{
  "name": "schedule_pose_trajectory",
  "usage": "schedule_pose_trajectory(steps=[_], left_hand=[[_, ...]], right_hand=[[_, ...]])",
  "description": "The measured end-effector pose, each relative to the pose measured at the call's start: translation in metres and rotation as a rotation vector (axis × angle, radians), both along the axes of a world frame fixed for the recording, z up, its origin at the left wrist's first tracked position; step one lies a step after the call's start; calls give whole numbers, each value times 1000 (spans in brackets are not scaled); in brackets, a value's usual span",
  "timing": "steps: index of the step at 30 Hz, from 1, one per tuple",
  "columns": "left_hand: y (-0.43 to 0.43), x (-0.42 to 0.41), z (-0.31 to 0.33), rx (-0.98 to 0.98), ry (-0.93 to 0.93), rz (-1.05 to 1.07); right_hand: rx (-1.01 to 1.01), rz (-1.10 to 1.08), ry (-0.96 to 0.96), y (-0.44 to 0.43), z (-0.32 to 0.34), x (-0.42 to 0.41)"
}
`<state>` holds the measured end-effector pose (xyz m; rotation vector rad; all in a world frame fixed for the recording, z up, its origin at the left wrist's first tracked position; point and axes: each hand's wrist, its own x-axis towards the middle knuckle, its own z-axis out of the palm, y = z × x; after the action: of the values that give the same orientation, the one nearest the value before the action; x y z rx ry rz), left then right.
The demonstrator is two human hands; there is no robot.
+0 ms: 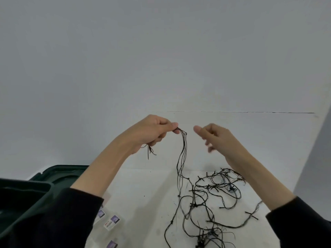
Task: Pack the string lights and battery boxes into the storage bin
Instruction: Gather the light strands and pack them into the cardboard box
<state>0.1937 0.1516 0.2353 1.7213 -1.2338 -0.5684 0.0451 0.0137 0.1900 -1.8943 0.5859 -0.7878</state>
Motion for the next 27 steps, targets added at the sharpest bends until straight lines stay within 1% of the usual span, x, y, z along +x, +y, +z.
schedule_pose_trajectory(steps=[2,4,7,10,12,13,14,15,16,18,20,22,23,24,25,26,27], left_hand=[[-5,-2,10,-13,-16,-32],[-9,-5,20,-65,41,-73],[-8,-3,35,-272,209,-46],[7,18,46,-585,463,103],[23,43,50,-791,643,194],[31,57,50,-854,682,255],[38,71,47,-870,665,336],[45,83,41,-841,592,425],[48,91,33,-768,481,500],[47,99,12,-535,242,552],[39,90,-9,-263,63,456],[28,75,-24,-36,-50,317],[23,68,-28,47,-122,262],[18,62,-31,122,-251,232],[13,57,-31,178,-444,229],[7,52,-28,179,-610,240],[3,45,-21,106,-678,241]], right_hand=[[-82,126,47,0,-3,6],[-61,268,103,3,-12,16],[14,378,174,3,-38,31],[20,326,334,-9,-79,34],[108,295,478,-22,-105,25],[154,275,554,-28,-113,20],[175,241,617,-35,-117,14],[174,194,650,-41,-113,11],[172,143,640,-45,-102,9],[180,81,486,-48,-63,10],[154,86,291,-41,-8,14],[115,160,173,-25,46,18],[82,200,153,-15,69,20],[28,227,161,-5,89,22],[-42,244,194,3,103,24],[-123,254,250,9,113,28],[-205,261,320,16,118,33]])
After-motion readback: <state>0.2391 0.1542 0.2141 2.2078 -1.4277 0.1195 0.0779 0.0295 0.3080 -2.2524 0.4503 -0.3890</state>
